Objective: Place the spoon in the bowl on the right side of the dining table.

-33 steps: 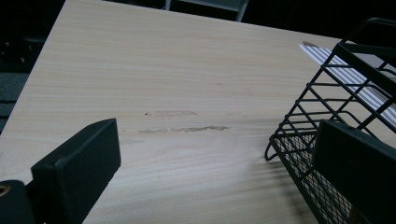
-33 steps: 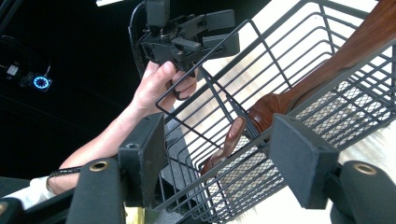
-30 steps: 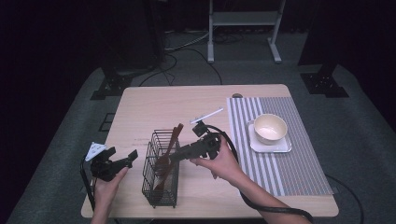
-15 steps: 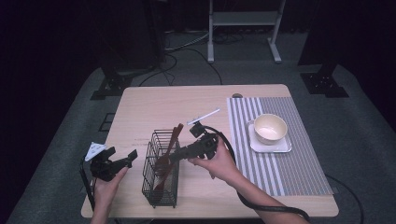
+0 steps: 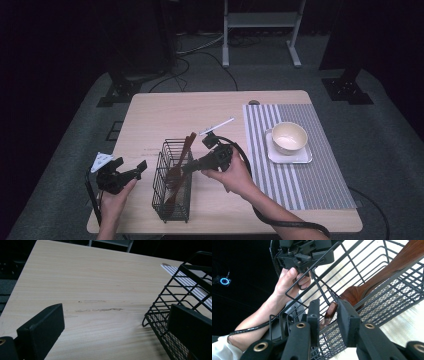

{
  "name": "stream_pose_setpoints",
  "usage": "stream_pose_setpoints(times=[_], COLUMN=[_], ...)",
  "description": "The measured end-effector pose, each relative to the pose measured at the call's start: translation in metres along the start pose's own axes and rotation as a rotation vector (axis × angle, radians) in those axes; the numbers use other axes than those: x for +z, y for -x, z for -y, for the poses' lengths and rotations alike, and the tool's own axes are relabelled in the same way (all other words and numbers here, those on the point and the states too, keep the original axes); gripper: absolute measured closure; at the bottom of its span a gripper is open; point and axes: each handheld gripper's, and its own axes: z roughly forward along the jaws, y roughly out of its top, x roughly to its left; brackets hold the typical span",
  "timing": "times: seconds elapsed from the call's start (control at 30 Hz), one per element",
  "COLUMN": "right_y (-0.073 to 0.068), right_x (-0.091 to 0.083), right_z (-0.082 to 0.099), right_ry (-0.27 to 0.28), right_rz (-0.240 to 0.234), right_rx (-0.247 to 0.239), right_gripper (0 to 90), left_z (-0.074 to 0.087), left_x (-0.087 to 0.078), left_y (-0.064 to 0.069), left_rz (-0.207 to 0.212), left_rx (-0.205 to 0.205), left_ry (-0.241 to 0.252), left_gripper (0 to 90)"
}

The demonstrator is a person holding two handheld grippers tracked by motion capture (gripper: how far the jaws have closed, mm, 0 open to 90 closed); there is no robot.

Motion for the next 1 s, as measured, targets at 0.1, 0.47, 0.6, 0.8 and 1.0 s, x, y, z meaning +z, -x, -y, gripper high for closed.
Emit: stream_pose_setpoints(times=[0.1, 0.47, 0.6, 0.8, 1.0], right_y=[0.000, 0.000, -0.002, -0.003, -0.007], right_x=[-0.001, -0.005, -0.006, -0.008, -0.013], right_z=[0.000, 0.003, 0.003, 0.003, 0.002], right_ry=[0.004, 0.026, 0.026, 0.041, 0.052], right_rz=[-0.004, -0.009, -0.004, 0.004, 0.016], right_rx=[0.000, 0.000, -0.002, -0.008, -0.022], right_gripper=[74.4, 81.4, 81.8, 82.6, 82.8], left_z=[0.000, 0.000, 0.000, 0.000, 0.000], left_x=[0.000, 0.000, 0.000, 0.000, 0.000], left_y=[0.000, 0.000, 0.001, 0.001, 0.001], left_rz=[-0.001, 0.000, 0.001, 0.001, 0.001], left_rx=[-0.001, 0.001, 0.002, -0.001, 0.002], left_ry=[0.001, -0.001, -0.001, -0.002, -0.002], left_gripper=[0.3, 0.2, 0.2, 0.3, 0.2])
